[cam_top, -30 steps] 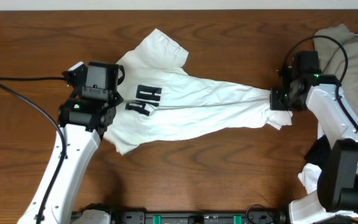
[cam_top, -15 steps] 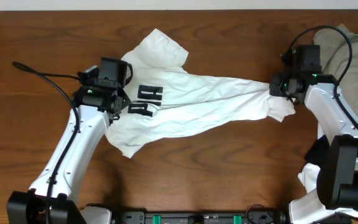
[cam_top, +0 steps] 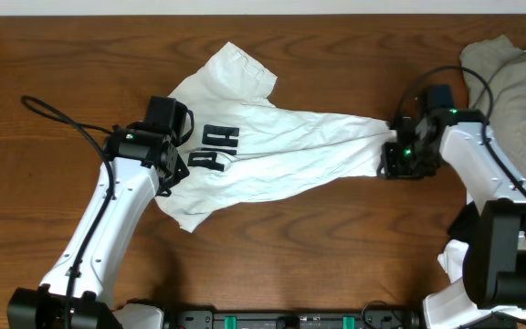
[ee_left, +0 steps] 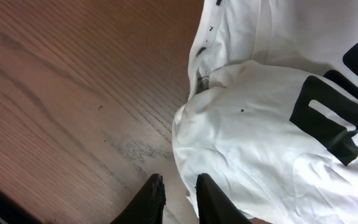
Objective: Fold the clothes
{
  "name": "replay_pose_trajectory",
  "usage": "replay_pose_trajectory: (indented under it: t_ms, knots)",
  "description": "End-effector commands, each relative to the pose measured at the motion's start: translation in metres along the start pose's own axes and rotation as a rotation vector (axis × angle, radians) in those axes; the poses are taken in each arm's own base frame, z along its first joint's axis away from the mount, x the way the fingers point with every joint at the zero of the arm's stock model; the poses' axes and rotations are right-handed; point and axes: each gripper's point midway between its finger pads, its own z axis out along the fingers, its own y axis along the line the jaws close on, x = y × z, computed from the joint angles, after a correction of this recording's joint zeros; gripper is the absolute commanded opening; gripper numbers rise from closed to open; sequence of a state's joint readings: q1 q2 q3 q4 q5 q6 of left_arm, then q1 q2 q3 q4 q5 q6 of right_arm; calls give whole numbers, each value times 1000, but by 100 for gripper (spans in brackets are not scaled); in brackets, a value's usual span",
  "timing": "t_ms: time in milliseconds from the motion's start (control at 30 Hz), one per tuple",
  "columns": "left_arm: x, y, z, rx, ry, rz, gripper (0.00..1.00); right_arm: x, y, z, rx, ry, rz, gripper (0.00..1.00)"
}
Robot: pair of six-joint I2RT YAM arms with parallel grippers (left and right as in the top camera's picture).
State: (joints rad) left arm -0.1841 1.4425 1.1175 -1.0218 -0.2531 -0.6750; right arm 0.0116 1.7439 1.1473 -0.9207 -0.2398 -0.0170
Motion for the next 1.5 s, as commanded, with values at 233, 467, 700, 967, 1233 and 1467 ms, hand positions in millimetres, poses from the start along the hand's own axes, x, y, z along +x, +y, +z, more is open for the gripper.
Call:
replay_pose_trajectory:
  t_ms: [233,467,700,967,1233,1467]
  knots:
    - [-1,2,-3,6,-5,3,22,4,-26,32,172,-81,22,30]
    - [-1,0,-3,13,-4,2,22,-13,-33,30,202,-159,50,35]
    - [-3,-2,-3,20,-10,-1,22,-24,-26,30,162,-206,51,35]
    - [-3,-3,-3,25,-13,-3,22,-24,-24,30,152,-205,50,18]
    - [-3,-3,-3,25,-13,-3,22,-25,-24,30,147,-209,57,1]
    - [0,0,-3,14,0,3,22,-5,-15,-10,147,-173,77,1]
